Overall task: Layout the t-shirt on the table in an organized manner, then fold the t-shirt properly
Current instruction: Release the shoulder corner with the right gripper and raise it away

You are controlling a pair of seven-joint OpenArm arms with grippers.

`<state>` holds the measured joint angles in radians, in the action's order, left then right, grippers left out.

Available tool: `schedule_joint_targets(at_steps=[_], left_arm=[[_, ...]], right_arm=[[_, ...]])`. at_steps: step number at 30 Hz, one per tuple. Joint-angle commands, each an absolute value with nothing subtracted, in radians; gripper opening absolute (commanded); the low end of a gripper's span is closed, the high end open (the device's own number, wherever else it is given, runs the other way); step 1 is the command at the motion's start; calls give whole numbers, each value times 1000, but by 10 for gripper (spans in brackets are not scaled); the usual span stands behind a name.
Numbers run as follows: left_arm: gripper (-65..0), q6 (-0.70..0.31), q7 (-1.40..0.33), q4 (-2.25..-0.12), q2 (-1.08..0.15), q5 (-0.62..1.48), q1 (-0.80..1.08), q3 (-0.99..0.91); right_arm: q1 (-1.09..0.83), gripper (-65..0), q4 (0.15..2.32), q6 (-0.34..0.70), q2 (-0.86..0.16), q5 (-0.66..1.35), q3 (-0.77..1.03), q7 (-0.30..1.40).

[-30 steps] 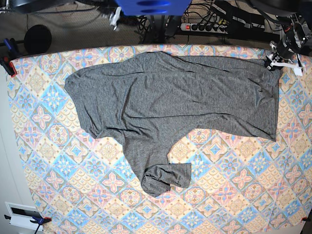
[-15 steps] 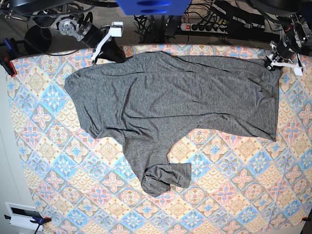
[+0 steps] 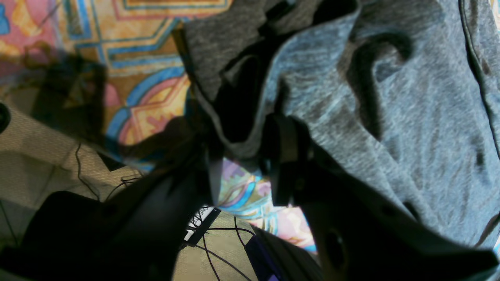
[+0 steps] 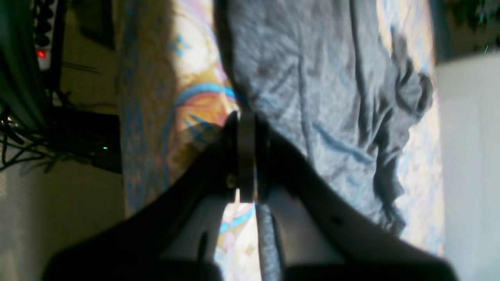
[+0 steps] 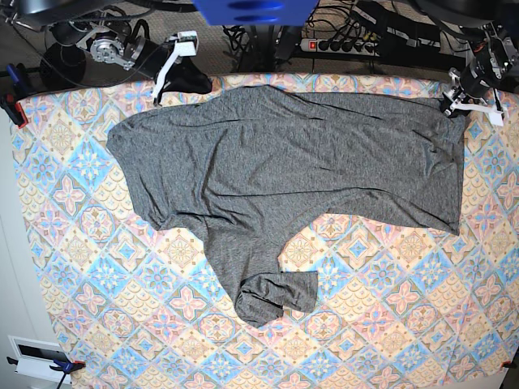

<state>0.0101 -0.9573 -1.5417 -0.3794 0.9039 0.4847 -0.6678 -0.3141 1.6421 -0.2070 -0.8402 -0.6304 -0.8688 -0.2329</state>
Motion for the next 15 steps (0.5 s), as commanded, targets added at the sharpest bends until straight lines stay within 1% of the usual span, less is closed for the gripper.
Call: schedule_joint_targets(at_steps=[1, 10, 13, 15], left_arm=[[-466, 19, -969, -1544, -387, 891, 489, -668], [-466, 19, -969, -1544, -354, 889, 489, -667], [-466, 19, -969, -1544, -354, 889, 489, -667], [-466, 19, -969, -1544, -354, 889, 489, -667]], right_arm=[[-329, -650, 1658, -216, -857, -642, -872, -252], [-366, -650, 1658, -209, -857, -645, -878, -252], [-364, -650, 1658, -134, -857, -645, -878, -254], [-364, -650, 1658, -107, -854, -645, -878, -254]])
